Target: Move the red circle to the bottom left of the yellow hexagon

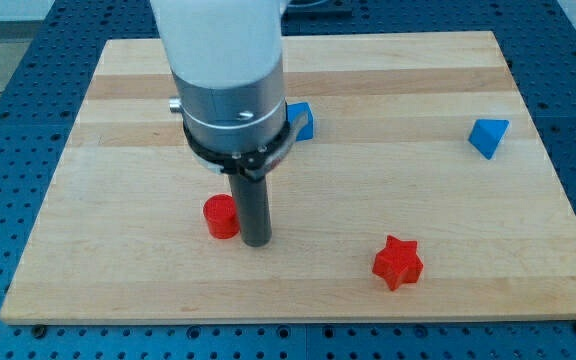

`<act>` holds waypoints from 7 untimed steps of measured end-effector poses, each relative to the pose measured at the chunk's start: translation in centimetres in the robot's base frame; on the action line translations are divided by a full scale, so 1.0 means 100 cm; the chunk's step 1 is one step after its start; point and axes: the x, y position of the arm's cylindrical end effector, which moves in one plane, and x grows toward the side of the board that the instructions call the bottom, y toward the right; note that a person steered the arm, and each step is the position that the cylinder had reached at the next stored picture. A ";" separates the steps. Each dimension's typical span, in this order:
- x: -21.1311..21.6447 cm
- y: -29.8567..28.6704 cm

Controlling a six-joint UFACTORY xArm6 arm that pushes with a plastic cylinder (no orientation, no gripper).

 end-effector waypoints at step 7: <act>-0.034 -0.073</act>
